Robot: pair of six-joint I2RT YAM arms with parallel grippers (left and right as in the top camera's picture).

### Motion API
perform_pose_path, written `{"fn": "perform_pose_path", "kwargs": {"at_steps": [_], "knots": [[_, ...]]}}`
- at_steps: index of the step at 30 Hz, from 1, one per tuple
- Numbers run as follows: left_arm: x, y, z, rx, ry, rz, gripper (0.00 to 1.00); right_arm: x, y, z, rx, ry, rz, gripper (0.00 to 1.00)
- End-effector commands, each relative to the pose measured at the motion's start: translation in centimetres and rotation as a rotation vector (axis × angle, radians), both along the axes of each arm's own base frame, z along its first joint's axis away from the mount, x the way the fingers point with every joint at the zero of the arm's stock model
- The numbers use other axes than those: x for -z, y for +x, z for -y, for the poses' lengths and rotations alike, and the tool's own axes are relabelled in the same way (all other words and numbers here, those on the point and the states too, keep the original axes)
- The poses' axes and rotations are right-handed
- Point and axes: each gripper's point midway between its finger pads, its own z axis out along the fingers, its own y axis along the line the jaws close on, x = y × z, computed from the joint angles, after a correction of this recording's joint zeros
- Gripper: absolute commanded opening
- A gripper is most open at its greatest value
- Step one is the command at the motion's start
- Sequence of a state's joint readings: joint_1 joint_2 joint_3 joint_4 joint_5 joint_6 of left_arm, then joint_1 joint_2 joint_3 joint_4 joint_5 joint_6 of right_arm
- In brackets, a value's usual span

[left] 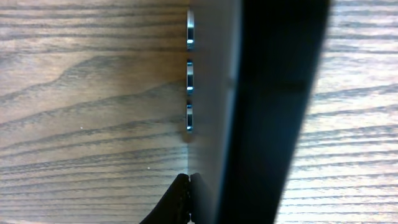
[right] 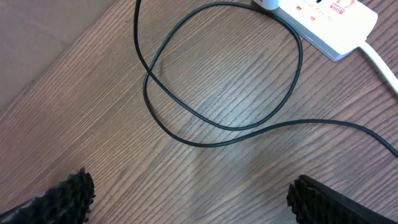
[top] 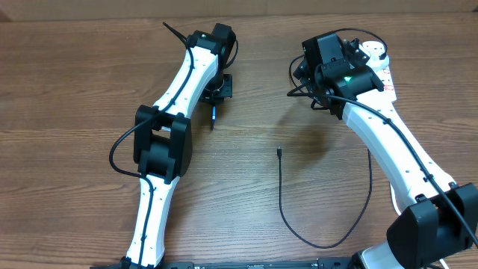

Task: Plug charger to phone and switch on socket

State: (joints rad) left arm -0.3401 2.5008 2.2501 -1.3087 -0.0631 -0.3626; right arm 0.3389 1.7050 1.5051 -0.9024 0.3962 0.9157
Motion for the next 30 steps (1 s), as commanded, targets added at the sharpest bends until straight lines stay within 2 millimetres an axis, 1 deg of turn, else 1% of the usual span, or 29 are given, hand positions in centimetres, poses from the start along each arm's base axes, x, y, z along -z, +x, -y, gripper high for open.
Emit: {"fn": "perform_pose_path", "kwargs": {"at_steps": [1, 3, 12, 14, 17, 18, 19, 21, 24, 26, 27, 30], "knots": [[0.0, -0.3, 0.1, 0.004, -0.008, -0.014, 0.10, 0.5, 0.0, 0.2, 0.000, -0.010, -0.011, 1.00], [0.0, -0.4, 0.1, 0.004, -0.007, -0.016, 0.05, 0.5, 0.0, 0.2, 0.000, -0.010, -0.011, 1.00], [-0.1, -0.5, 0.0, 0.003, -0.005, -0.019, 0.04, 0.6, 0.0, -0.1, -0.010, 0.006, -0.016, 1.00], [-0.4, -0.4, 0.1, 0.000, -0.008, -0.015, 0.04, 0.6, 0.0, -0.2, -0.014, 0.012, -0.018, 1.00], [-1.8, 0.1, 0.5, -0.012, -0.036, 0.002, 0.04, 0.7, -0.1, -0.3, -0.020, 0.019, -0.025, 1.00], [-2.6, 0.3, 0.9, -0.015, -0.067, 0.008, 0.04, 0.8, -0.2, -0.3, -0.025, 0.014, -0.030, 1.00], [-4.4, 0.9, 2.1, -0.019, -0.157, 0.027, 0.04, 0.8, -0.2, -0.4, -0.092, -0.022, -0.046, 1.00], [-7.2, 1.6, 3.9, -0.020, -0.317, 0.050, 0.04, 1.0, -0.4, -0.6, -0.166, -0.043, -0.071, 1.00], [-11.7, 2.9, 5.9, -0.012, -0.575, 0.090, 0.04, 1.6, -0.7, -1.5, -0.294, 0.018, -0.118, 1.00], [-14.7, 3.8, 6.6, 0.002, -0.751, 0.116, 0.04, 1.9, -1.1, -2.5, -0.382, 0.104, -0.145, 1.00], [-16.0, 4.1, 6.6, -0.001, -0.830, 0.122, 0.04, 1.9, -1.3, -2.8, -0.413, 0.144, -0.153, 1.00], [-18.4, 4.9, 5.8, -0.032, -1.012, 0.109, 0.04, 1.9, -1.5, -3.1, -0.430, 0.198, -0.161, 1.00]]}}
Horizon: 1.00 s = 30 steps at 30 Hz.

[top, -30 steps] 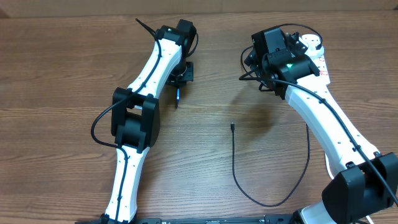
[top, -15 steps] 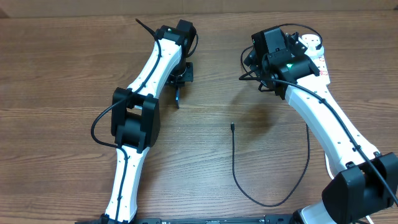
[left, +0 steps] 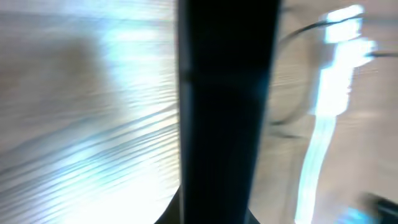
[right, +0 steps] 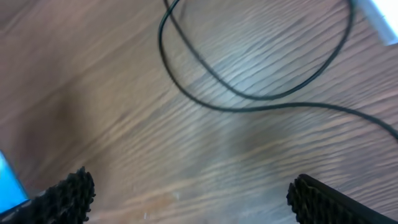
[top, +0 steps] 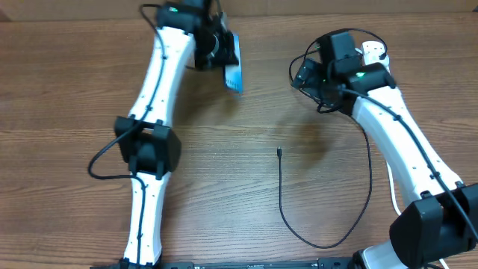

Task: Plug charger to phone and switch on socket

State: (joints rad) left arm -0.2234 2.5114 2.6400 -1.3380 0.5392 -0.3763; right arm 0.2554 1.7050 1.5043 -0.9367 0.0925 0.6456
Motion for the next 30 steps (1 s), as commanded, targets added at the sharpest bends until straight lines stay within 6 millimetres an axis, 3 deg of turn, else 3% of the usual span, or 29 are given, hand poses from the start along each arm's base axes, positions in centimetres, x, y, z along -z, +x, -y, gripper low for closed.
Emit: {"fn": "perform_pose_path", "kwargs": {"at_steps": [1, 7, 12, 18, 23, 30], "knots": [[-5.9, -0.1, -0.1, 0.020, -0.381, -0.043, 0.04, 0.5, -0.6, -1.9, -0.132, 0.100, -0.041, 1.00], [-7.0, 0.6, -2.4, 0.003, -0.458, -0.036, 0.04, 1.4, -1.3, -2.4, -0.147, 0.085, -0.064, 1.00], [-6.6, 0.8, -2.9, -0.015, -0.435, -0.036, 0.04, 4.3, -2.2, -3.0, -0.161, 0.053, -0.113, 0.99], [-5.3, 0.6, -3.3, -0.046, -0.358, -0.059, 0.04, 8.8, -4.3, -3.7, -0.177, 0.035, -0.234, 0.69], [-4.4, 0.7, -3.3, -0.059, -0.294, -0.051, 0.04, 11.7, -5.9, -5.1, -0.204, 0.019, -0.328, 0.53], [-4.2, 0.8, -3.5, -0.063, -0.278, -0.046, 0.04, 13.0, -9.3, -7.2, -0.274, -0.015, -0.440, 0.53]]}}
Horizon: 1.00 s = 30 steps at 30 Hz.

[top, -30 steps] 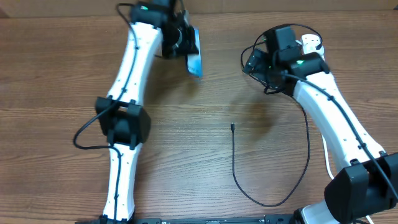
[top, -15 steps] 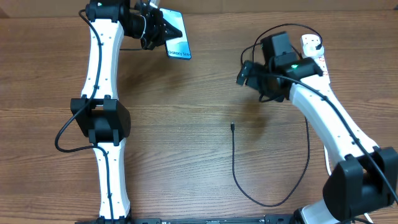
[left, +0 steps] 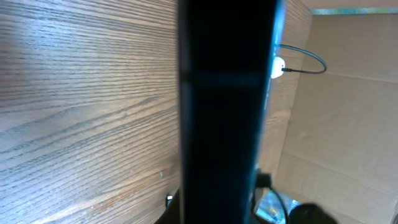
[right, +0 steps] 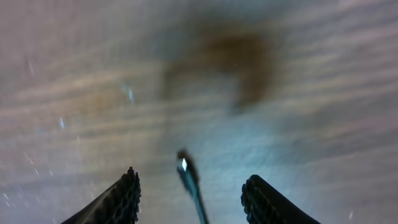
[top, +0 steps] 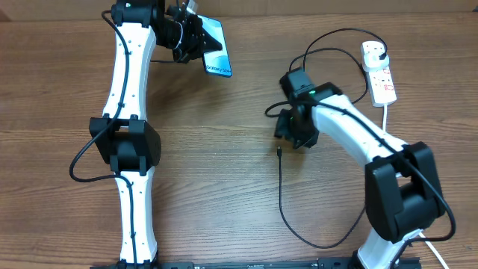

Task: Plug charger to phone and switch on socket

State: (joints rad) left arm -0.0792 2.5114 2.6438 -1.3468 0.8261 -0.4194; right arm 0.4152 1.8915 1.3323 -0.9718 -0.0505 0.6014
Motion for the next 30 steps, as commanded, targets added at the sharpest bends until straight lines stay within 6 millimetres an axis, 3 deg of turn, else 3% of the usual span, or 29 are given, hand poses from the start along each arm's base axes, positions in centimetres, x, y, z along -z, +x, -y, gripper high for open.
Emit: {"fn": "perform_pose_path", "kwargs": {"at_steps": [1, 6, 8, 13, 19, 23, 30], "knots": [[-1.3, -0.1, 0.4, 0.007, -0.005, 0.029, 0.04, 0.2, -1.6, -0.9, -0.040, -0.007, -0.042, 0.53], [-1.3, -0.1, 0.4, 0.007, -0.005, 0.032, 0.04, 1.0, -3.5, -0.5, -0.051, -0.030, -0.102, 0.52], [-1.3, 0.0, 0.4, 0.007, -0.005, 0.035, 0.04, 1.9, -4.0, -0.4, -0.074, -0.022, -0.109, 0.48], [-1.4, 0.1, 0.5, 0.007, -0.006, 0.041, 0.04, 3.8, -4.9, -0.8, -0.147, 0.024, -0.108, 0.49], [-1.4, 0.1, 0.5, 0.007, -0.006, 0.041, 0.04, 4.0, -3.5, -1.5, -0.163, 0.048, -0.044, 0.47], [-1.4, 0.1, 0.5, 0.007, -0.005, 0.041, 0.04, 4.0, -2.6, -1.6, -0.163, 0.045, -0.004, 0.39], [-1.4, 0.1, 0.4, 0.005, -0.005, 0.041, 0.04, 4.3, -2.9, -1.0, -0.160, 0.016, -0.013, 0.37]]}}
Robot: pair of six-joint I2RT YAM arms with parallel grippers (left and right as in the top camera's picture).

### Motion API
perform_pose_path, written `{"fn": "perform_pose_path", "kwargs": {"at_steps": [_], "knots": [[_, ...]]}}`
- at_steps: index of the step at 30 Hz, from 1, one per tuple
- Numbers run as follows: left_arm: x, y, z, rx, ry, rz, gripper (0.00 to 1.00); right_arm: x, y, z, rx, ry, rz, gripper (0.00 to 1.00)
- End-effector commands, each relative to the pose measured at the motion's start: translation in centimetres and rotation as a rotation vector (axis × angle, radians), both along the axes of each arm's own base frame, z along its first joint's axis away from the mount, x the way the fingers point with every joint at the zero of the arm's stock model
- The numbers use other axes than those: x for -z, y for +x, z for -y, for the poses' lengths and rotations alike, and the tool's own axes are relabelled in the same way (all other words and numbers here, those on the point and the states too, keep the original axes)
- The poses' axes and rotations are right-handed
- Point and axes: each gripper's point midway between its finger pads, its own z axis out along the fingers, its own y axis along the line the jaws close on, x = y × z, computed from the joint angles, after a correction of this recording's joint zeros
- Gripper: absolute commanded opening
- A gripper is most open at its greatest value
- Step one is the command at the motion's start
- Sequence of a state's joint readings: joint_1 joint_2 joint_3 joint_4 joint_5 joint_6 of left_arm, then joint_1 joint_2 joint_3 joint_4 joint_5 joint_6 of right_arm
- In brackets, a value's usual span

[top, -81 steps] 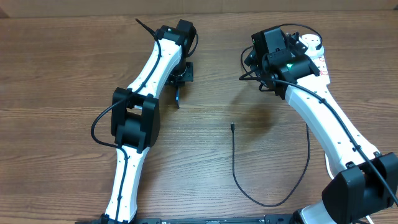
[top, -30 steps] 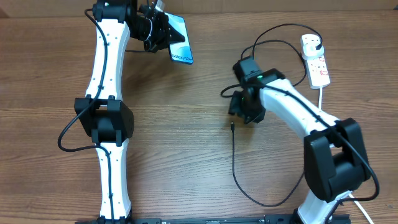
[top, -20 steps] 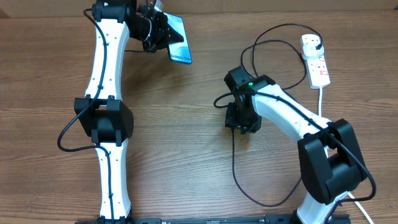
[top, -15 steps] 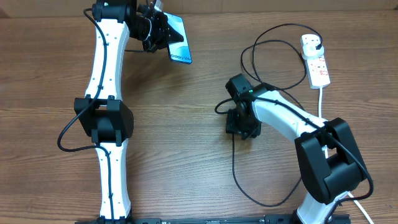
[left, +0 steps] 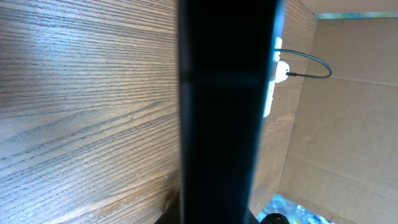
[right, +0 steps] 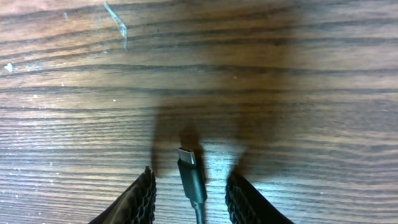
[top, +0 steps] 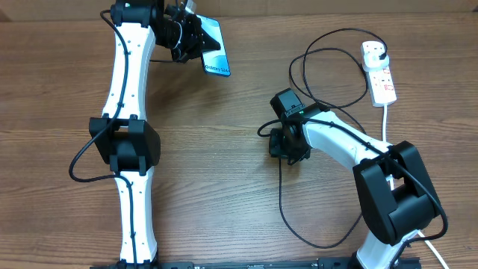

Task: Plug charger to phone and switch on socket
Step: 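Lower the right gripper and grasp the black cable's USB-C plug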

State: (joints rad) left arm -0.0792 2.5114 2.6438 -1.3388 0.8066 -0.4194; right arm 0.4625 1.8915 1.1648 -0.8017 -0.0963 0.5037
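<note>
My left gripper point(top: 188, 37) is shut on the phone point(top: 214, 46), a blue-screened slab held edge-on above the far left of the table. In the left wrist view the phone point(left: 227, 106) is a dark bar filling the middle. The black charger cable point(top: 282, 202) ends in a USB-C plug point(right: 191, 171) that lies flat on the wood. My right gripper point(right: 191, 196) is open and low over the table, one finger on each side of the plug and neither touching it. In the overhead view the right gripper point(top: 286, 146) hides the plug. The white socket strip point(top: 379, 73) lies at the far right, with the charger's adapter point(top: 371, 50) in it.
The cable makes loose loops point(top: 328, 56) between the strip and my right arm, then a long curve point(top: 328, 240) towards the front edge. A cardboard wall point(left: 348, 112) stands behind the table. The strip's white lead point(top: 386, 123) runs along the right side.
My right gripper has moved a little forward and to the left and now straddles the cable's plug, which lay just ahead of its fingers before. The left gripper holds the phone in about the same place.
First my left gripper was shut on the phone's edge low over the table, and my right gripper stood open by the socket strip. Then the phone was up at the back. Then my right gripper was over the cable's free end, where it now brackets the plug.
</note>
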Motion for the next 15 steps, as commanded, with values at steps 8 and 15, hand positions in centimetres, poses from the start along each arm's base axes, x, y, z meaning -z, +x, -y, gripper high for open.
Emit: {"fn": "perform_pose_path", "kwargs": {"at_steps": [8, 15], "knots": [[-1.54, -0.11, 0.57, 0.012, -0.023, 0.033, 0.04, 1.17, -1.16, 0.94, -0.013, -0.032, -0.027, 0.27], [-1.54, -0.11, 0.57, 0.012, -0.023, 0.032, 0.04, 1.22, -1.23, 1.09, -0.012, -0.040, -0.028, 0.26]]}}
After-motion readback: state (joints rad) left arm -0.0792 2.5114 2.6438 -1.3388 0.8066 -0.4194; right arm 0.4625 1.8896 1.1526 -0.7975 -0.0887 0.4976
